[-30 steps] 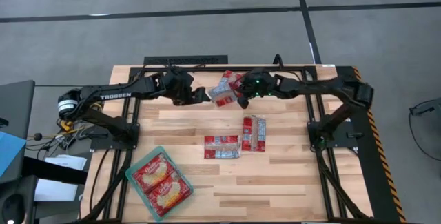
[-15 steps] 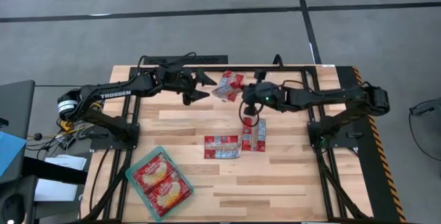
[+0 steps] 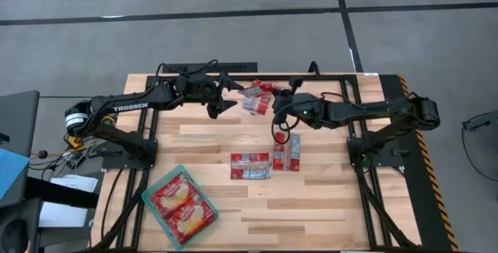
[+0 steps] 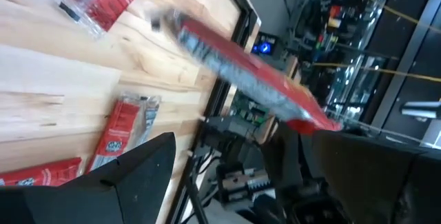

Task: Sort popcorn bags into baskets
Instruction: Put the red popcorn bag into the green bin

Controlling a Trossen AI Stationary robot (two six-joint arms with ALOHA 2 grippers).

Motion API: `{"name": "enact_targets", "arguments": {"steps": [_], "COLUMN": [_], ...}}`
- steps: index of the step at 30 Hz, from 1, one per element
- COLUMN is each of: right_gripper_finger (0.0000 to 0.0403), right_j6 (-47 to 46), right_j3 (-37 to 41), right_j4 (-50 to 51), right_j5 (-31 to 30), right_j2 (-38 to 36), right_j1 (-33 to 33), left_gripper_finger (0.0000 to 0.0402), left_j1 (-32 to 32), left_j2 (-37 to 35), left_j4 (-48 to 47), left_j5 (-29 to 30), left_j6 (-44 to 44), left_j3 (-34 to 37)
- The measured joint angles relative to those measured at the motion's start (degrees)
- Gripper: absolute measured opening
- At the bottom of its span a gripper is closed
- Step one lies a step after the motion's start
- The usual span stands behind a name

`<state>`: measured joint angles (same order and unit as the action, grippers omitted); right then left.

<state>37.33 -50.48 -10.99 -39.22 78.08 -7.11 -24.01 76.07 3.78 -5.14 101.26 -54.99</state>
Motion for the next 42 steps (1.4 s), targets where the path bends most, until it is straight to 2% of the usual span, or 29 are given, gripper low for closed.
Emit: {"name": "enact_targets", "arguments": {"steps": [10,17,22,27,33,37,42], "right_gripper_finger": [0.0013,0.0009,0.0012,0.0012,0.0014,0.0017,0.0034], "right_j6": [1.81,1.75,1.76,1.22,-0.88,-0.89,-0.93], "right_j3": [-0.01,-0.02,-0.02,-0.02,-0.02,-0.02,-0.02], "right_j4": [-5.28,-4.5,-3.9,-1.58,0.99,1.14,1.45], "right_j5": [0.46,1.33,-0.46,-0.46,-0.04,0.77,5.42], "right_j2": [0.0,0.0,0.0,0.0,0.0,0.0,0.0], "right_j1": [0.61,3.26,4.63,5.43,5.79,5.9,5.92], "left_gripper_finger": [0.0325,0.0325,0.0325,0.0316,0.0259,0.0202,0.0124], "left_j1": [0.0,0.0,0.13,0.58,0.76,0.97,0.96], "left_j2": [1.69,8.75,13.07,14.34,14.36,14.7,14.82], "left_j4": [1.18,12.38,20.38,23.56,24.13,23.63,22.96], "left_j5": [4.31,3.64,1.94,1.53,2.55,2.59,2.54], "left_j6": [1.89,3.25,5.47,6.6,6.57,5.97,4.35], "left_j3": [0.05,0.03,0.03,0.03,0.03,0.03,0.03]}}
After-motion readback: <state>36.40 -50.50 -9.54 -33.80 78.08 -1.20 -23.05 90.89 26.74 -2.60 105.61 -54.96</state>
